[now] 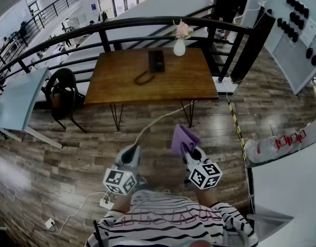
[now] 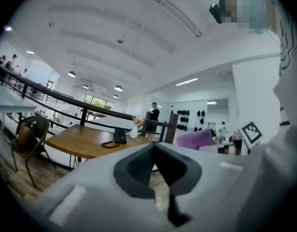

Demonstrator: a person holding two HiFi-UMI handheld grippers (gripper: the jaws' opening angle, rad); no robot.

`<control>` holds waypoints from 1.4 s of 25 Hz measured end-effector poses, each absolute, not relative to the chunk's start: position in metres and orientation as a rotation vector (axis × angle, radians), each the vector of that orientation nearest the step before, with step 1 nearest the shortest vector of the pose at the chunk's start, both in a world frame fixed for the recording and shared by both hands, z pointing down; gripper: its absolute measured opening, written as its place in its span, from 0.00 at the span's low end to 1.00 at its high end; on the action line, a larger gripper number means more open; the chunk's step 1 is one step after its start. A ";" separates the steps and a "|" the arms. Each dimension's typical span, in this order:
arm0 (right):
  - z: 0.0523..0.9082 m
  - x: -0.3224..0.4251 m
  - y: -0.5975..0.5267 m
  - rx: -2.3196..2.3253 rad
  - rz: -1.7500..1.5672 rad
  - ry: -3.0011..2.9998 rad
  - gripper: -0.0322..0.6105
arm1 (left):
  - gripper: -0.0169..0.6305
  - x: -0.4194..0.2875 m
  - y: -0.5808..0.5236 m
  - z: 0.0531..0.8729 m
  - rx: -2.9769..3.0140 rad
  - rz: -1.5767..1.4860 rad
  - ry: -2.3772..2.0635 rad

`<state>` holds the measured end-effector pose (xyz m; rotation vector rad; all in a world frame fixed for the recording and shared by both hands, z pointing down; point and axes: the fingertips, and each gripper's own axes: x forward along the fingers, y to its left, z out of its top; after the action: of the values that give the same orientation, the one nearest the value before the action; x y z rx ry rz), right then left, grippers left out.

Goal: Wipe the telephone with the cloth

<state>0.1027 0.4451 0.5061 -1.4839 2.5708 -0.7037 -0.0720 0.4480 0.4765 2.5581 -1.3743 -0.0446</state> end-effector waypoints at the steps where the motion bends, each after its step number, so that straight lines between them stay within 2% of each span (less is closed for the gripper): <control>1: 0.505 0.103 0.447 -1.470 -0.709 2.567 0.10 | 0.03 -0.071 0.450 0.476 2.557 -0.049 -1.377; 15: 0.509 0.102 0.430 -1.423 -0.768 2.539 0.11 | 0.03 -0.066 0.431 0.477 2.553 -0.083 -1.364; 35: 0.504 0.033 0.223 -1.589 -0.791 2.402 0.11 | 0.03 -0.147 0.202 0.471 2.593 -0.089 -1.210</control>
<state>0.0332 0.2230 0.5039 -1.5892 2.4025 -0.7911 -0.1472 0.2017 0.4714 2.5928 -1.2103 -0.0889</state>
